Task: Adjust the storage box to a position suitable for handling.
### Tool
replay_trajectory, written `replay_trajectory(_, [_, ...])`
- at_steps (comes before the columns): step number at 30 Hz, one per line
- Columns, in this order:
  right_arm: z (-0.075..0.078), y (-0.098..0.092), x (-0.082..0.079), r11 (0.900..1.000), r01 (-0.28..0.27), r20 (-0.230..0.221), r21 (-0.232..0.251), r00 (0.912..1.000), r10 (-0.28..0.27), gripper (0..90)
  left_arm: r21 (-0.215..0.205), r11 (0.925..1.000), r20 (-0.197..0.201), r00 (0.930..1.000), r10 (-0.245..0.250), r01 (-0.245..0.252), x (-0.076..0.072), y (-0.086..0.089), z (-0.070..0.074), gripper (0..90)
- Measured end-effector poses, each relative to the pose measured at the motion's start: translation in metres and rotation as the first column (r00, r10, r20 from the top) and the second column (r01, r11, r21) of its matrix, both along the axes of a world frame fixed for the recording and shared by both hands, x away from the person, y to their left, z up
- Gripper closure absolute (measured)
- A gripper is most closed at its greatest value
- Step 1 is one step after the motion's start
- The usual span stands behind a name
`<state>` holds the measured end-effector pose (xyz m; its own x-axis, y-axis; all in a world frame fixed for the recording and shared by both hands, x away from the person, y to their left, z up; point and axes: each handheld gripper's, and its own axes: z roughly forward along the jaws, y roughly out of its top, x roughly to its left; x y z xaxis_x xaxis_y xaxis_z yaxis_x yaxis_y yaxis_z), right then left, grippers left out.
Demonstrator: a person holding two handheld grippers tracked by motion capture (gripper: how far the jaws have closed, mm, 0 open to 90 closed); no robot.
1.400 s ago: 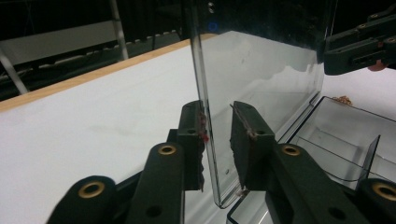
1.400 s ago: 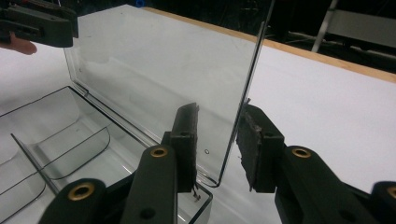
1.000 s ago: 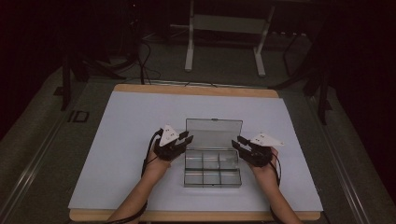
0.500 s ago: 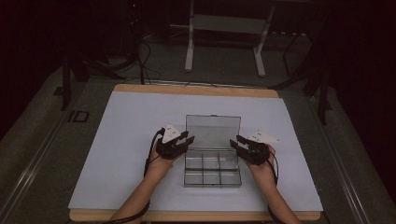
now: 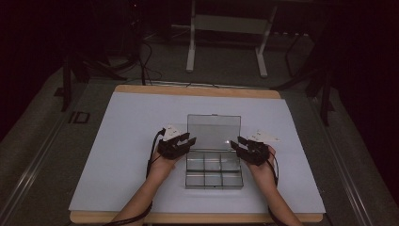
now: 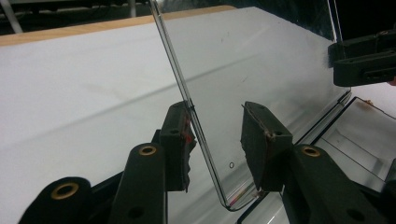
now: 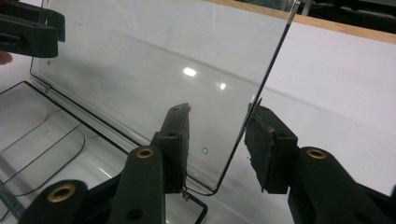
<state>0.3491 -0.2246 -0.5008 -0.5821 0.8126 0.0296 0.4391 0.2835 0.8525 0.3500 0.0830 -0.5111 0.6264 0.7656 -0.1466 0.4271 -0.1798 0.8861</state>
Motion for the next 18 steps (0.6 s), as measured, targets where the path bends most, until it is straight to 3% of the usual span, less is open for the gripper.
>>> replay_trajectory(18, [-0.0008, 0.0002, 0.0056, 1.0, 0.01, -0.061, 0.019, 0.9981, -0.009, 57.5, -0.038, 0.9991, -0.1, 0.9948, 0.018, -0.021, 0.0066, -0.0009, -0.0019, 59.8])
